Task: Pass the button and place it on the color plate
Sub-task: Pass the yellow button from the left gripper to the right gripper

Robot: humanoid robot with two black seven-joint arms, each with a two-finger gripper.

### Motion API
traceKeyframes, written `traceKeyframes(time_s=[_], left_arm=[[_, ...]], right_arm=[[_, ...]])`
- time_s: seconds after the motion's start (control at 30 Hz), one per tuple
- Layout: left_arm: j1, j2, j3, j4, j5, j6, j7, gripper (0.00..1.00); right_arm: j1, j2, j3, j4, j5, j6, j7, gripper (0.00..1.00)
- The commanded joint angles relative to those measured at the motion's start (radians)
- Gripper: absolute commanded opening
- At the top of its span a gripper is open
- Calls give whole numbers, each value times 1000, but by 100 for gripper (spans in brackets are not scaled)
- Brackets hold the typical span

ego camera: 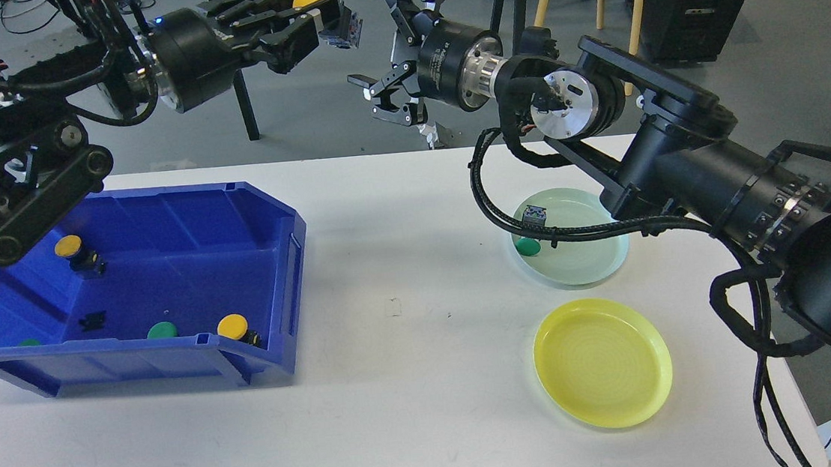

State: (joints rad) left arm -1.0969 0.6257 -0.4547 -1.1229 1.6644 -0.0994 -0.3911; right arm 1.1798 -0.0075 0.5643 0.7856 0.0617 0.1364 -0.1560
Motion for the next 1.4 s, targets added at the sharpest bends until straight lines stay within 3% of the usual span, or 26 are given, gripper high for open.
traceKeyframes(time_s=[0.0,0.23,0.83,1.03,1.27,1.37], left_arm=[[-1,-1,1,0,-2,3,0,15],[-1,-1,1,-1,-2,3,0,15],[-3,-4,-1,-3,-5,0,1,15],[-3,-14,1,-1,-6,-2,3,15],[-3,-14,-1,-3,-8,-5,3,15],[-4,-14,-1,-5,-8,-6,3,15]], right_arm=[[0,7,-1,-11,-3,-6,6,97],[-3,7,-3,-11,-5,-17,49,81],[6,7,3,-11,-5,3,41,68],[3,7,0,-12,-5,23,36,38],[3,7,-1,-16,-8,54,36,19],[3,7,-1,-25,-8,57,38,15]])
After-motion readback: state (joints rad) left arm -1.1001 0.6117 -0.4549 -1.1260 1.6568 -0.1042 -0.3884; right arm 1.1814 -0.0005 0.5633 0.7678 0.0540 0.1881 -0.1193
